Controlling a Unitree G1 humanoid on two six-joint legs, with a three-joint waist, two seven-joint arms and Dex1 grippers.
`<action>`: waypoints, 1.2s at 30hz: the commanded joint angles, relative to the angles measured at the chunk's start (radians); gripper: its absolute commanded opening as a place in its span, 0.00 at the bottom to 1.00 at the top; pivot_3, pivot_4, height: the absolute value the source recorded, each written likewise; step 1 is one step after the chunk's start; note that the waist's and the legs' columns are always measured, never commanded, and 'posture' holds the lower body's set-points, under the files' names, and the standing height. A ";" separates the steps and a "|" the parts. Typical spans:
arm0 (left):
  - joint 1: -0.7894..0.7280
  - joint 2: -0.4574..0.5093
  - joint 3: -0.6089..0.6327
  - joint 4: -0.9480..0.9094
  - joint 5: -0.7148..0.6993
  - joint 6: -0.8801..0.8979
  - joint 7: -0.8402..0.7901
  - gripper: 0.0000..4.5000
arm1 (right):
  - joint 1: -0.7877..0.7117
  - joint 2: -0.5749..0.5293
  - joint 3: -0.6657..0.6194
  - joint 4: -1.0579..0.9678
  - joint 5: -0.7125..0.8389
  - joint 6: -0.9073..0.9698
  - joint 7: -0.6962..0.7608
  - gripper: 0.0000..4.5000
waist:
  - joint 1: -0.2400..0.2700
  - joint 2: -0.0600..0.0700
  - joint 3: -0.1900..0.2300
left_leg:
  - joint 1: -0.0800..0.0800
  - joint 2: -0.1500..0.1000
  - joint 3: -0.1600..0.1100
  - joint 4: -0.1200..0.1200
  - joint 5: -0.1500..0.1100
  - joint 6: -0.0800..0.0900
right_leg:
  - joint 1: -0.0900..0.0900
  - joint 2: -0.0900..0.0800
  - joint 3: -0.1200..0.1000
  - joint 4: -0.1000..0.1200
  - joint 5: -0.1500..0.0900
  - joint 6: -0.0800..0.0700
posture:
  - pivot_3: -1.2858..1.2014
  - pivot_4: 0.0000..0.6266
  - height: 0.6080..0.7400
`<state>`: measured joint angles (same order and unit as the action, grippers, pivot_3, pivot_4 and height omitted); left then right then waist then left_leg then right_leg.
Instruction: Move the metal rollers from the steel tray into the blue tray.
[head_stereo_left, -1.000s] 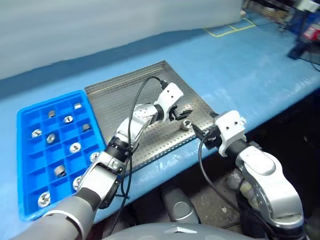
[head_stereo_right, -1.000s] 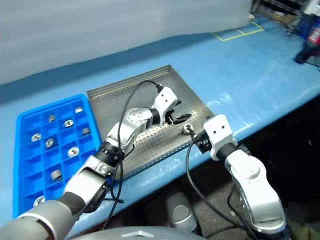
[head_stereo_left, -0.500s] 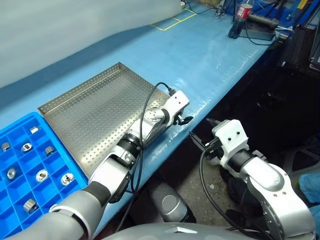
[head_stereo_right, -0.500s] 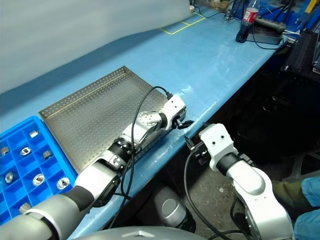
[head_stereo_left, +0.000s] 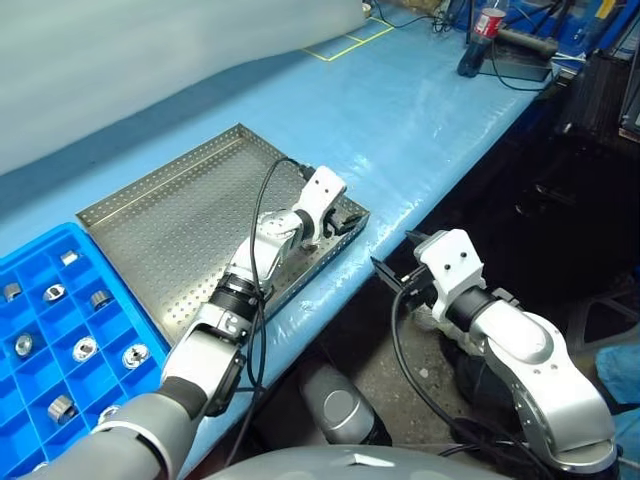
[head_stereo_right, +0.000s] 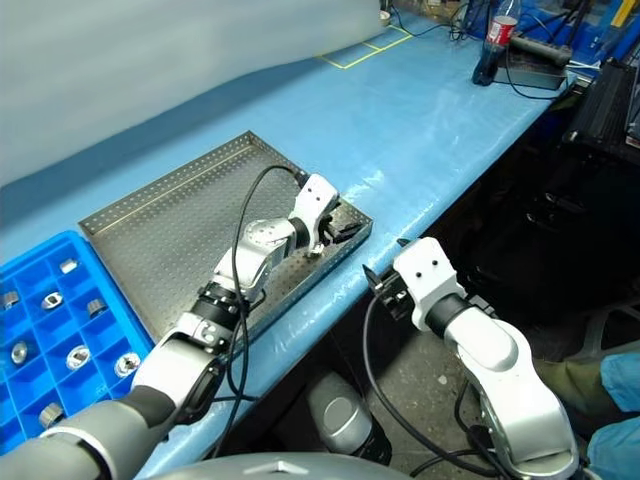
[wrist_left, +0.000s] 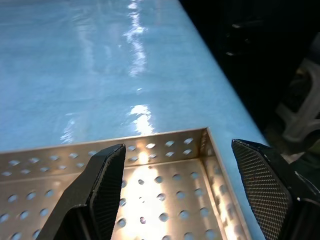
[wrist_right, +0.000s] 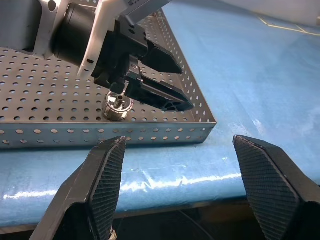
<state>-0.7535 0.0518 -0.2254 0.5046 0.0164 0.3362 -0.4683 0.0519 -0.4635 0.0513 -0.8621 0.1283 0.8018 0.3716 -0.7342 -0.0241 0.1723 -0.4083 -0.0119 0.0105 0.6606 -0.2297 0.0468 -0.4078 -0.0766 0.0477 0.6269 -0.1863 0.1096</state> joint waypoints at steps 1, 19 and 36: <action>0.015 -0.010 0.010 -0.036 0.012 -0.029 0.043 0.82 | -0.016 0.009 0.013 -0.001 0.006 -0.034 -0.003 0.81 | 0.012 0.000 0.000 | 0.000 0.000 0.000 0.000 0.000 0.000 | 0.000 0.000 0.000 0.000 0.000 0.000 | 0.26 0.24 1.00; 0.105 0.033 -0.058 -0.107 0.064 0.095 -0.003 0.78 | -0.034 0.022 0.041 0.039 -0.005 -0.056 -0.018 0.81 | 0.064 0.000 0.000 | -0.002 -0.002 0.001 0.000 -0.001 0.001 | -0.002 -0.001 0.002 0.000 0.000 0.000 | 0.28 0.24 1.00; 0.139 0.038 0.039 -0.253 -0.004 0.083 0.029 0.38 | -0.095 0.052 0.068 0.128 0.008 -0.107 -0.006 0.82 | 0.117 -0.001 0.000 | -0.002 -0.003 0.002 0.000 -0.001 0.002 | -0.004 -0.002 0.003 0.000 0.001 0.001 | 0.30 0.24 1.00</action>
<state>-0.6067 0.0856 -0.2268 0.3501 0.0446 0.4172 -0.4445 -0.0302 -0.4209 0.1205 -0.7222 0.1260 0.7236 0.3650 -0.6175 -0.0247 0.1722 -0.4108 -0.0148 0.0124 0.6607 -0.2304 0.0491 -0.4116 -0.0784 0.0511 0.6269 -0.1852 0.1109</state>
